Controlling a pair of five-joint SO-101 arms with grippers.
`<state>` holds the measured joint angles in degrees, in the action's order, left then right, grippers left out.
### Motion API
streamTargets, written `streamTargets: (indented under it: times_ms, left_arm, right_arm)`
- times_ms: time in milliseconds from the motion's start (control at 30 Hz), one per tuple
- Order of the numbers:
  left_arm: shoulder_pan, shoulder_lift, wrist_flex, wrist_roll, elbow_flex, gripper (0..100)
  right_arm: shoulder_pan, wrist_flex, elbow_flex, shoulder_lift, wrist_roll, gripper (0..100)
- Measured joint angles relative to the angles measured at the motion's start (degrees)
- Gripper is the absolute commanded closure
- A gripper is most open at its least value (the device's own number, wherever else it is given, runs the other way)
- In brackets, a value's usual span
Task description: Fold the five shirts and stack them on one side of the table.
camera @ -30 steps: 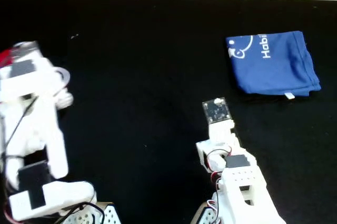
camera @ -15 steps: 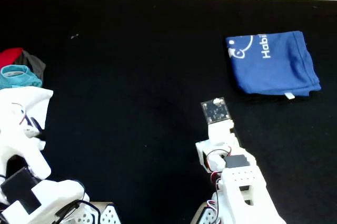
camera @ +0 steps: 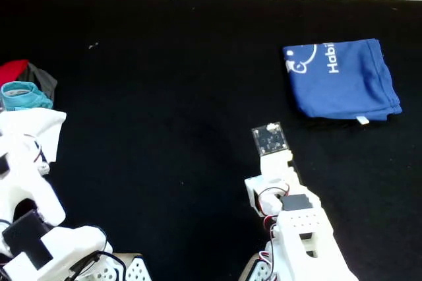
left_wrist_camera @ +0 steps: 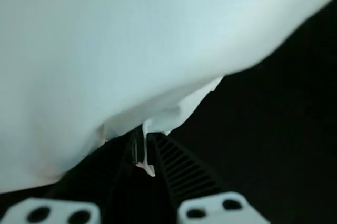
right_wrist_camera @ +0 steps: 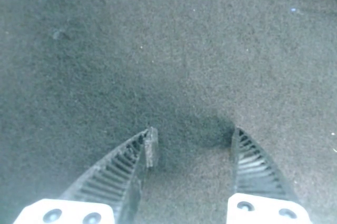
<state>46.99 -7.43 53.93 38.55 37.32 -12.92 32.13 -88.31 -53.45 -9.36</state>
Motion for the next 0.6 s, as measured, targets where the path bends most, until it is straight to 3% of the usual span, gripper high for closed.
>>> streamTargets:
  times_ms: [167, 367, 500, 600]
  left_arm:
    - [-8.00, -2.37, 15.21, -10.46, -12.48, 99]
    - [-27.69, -12.57, 35.69, -19.96, -32.97, 99]
    - [-43.08, -16.18, 41.58, -23.65, -44.57, 99]
    - [-50.99, -16.62, 42.20, -26.55, -49.49, 99]
  right_arm:
    - [0.00, 0.00, 0.00, 0.00, 0.00, 77.8]
    - [0.00, 0.00, 0.00, 0.00, 0.00, 77.8]
    - [0.00, 0.00, 0.00, 0.00, 0.00, 77.8]
    - [0.00, -0.18, 0.00, 0.00, 0.00, 77.8]
